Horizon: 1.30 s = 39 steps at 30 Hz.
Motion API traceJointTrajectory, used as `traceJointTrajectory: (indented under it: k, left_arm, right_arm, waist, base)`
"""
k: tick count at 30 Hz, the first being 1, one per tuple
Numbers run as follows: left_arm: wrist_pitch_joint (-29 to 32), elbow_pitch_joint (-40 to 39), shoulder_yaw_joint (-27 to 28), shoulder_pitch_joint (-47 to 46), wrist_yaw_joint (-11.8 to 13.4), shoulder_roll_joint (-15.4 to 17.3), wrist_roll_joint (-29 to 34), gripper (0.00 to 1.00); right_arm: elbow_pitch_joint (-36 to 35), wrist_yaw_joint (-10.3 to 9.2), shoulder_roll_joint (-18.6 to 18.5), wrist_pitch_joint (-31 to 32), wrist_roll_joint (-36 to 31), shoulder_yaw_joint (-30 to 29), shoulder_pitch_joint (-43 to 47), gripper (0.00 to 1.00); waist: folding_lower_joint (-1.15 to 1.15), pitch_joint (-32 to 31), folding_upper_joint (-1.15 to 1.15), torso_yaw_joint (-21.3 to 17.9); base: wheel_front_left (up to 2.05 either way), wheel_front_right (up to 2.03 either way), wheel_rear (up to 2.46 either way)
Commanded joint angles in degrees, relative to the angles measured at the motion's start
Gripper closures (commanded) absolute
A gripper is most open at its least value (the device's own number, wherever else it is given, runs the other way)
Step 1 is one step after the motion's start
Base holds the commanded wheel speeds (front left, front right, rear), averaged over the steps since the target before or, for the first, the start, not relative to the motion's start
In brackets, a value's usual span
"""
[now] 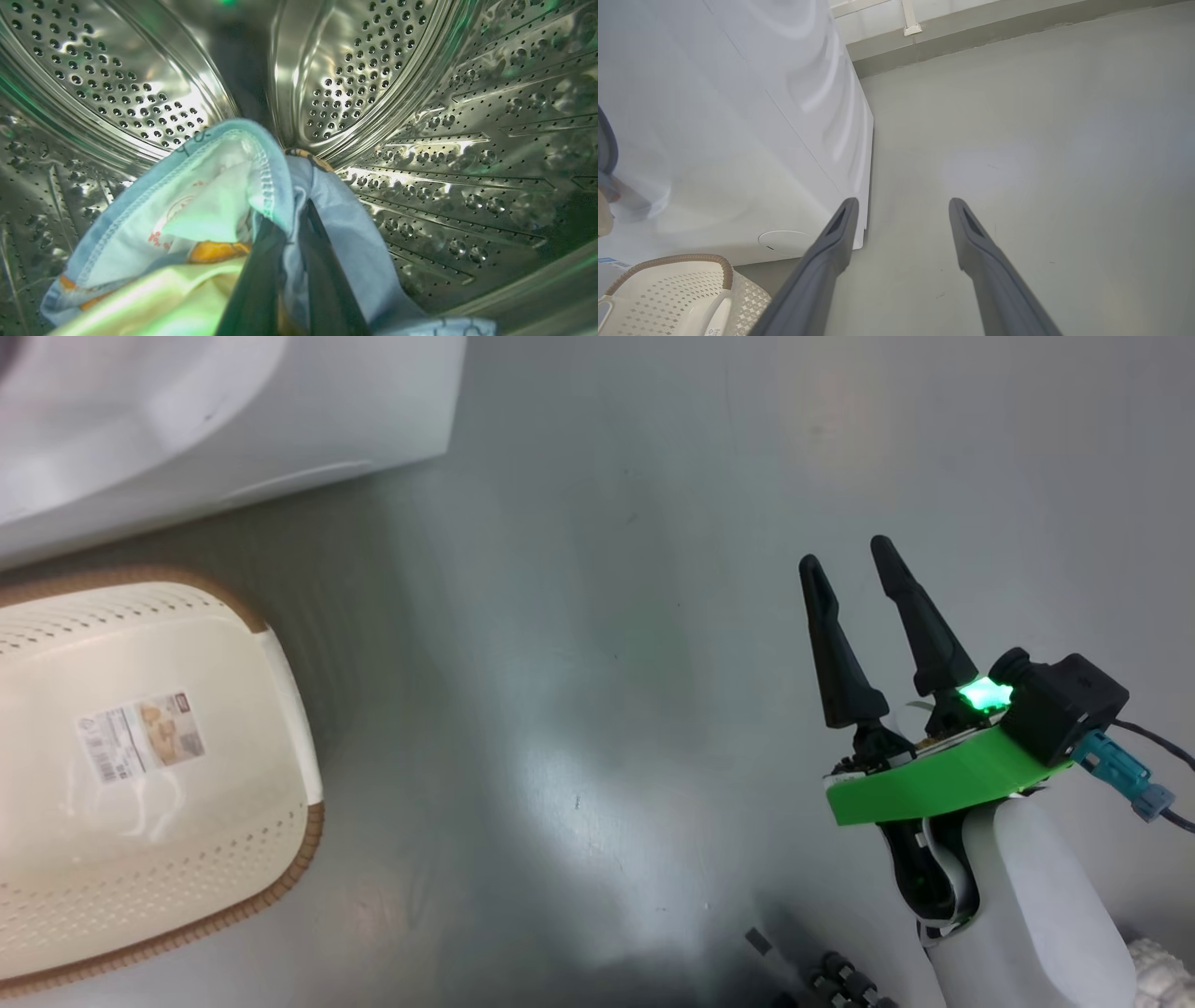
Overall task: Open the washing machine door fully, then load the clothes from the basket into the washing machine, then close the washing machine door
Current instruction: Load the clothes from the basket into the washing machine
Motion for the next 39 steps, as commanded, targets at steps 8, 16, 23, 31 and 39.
traceJointTrajectory:
  k: [8,16,23,31,39]
  left_arm:
    - [0.2,-3.4,-4.6,-7.5,-0.2,9.1,-2.4,1.0]
    - [-7.1,-4.5,-8.7,-10.5,-0.2,12.1,-3.9,1.0]
    - [-7.8,-0.2,-10.3,-9.6,-0.2,11.6,-5.3,0.0]
    - [-11.0,1.4,-10.1,-5.9,0.3,9.8,-6.8,0.0]
    - [-13.1,-0.8,-9.3,-1.4,2.1,7.6,-8.0,0.0]
  right_arm:
    - [-1.3,0.51,0.1,-0.3,2.3,2.5,-0.9,0.0]
    - [-1.0,0.51,0.1,-0.3,3.3,3.1,-1.5,0.0]
    - [-0.4,0.51,0.1,-0.3,2.9,2.3,-1.8,0.0]
    - [-0.2,0.51,0.1,-0.3,1.6,1.2,-1.1,0.0]
    - [0.1,0.51,0.1,-0.3,0.3,0.6,-0.7,0.0]
  waist:
    - [0.0,4.4,0.0,-2.2]
    - [0.0,5.1,0.0,-2.5]
    - [0.0,3.8,0.0,-1.7]
    - [0.0,0.9,0.0,0.4]
    - [0.0,-1.1,0.0,2.5]
  base:
    - [0.0,0.0,0.0]
    - [0.0,0.0,0.0]
    - [0.0,0.0,0.0]
    - [0.0,0.0,0.0]
    - [0.0,0.0,0.0]
